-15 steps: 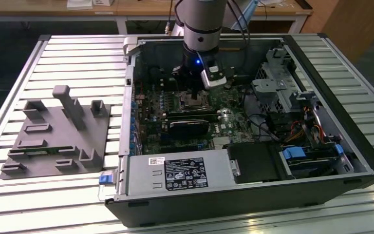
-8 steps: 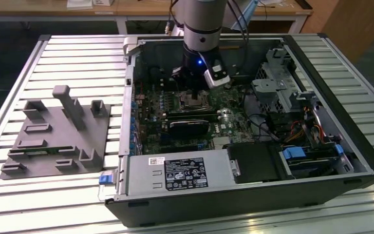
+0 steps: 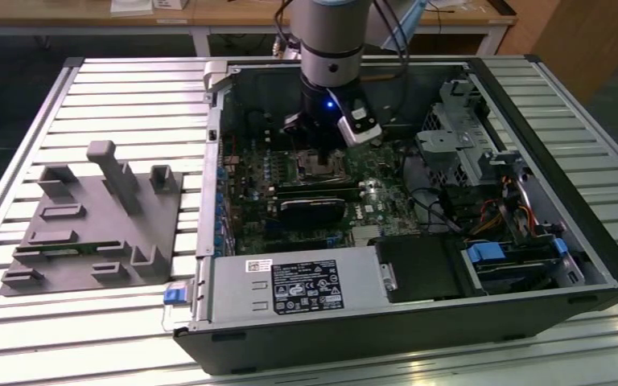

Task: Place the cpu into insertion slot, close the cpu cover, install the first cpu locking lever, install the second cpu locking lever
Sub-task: 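Close the cpu cover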

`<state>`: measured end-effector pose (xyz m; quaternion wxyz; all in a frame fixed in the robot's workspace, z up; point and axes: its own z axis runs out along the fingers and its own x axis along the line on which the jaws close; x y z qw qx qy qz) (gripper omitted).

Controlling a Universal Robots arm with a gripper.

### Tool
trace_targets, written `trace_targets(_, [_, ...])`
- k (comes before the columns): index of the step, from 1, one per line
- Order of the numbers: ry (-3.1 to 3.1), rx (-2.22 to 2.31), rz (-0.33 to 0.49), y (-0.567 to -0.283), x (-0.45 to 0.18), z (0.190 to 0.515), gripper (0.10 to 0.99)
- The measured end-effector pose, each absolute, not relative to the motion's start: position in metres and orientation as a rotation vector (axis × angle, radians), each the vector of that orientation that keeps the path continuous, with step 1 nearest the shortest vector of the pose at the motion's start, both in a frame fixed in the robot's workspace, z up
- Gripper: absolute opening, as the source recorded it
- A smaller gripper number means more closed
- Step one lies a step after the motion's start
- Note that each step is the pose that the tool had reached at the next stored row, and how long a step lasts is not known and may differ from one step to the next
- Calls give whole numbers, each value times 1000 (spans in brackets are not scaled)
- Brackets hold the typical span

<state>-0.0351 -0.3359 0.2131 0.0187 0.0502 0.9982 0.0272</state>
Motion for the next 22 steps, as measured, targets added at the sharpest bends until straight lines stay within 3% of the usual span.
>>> trace_targets(22, [3103, 73, 86, -336, -68, 203, 106])
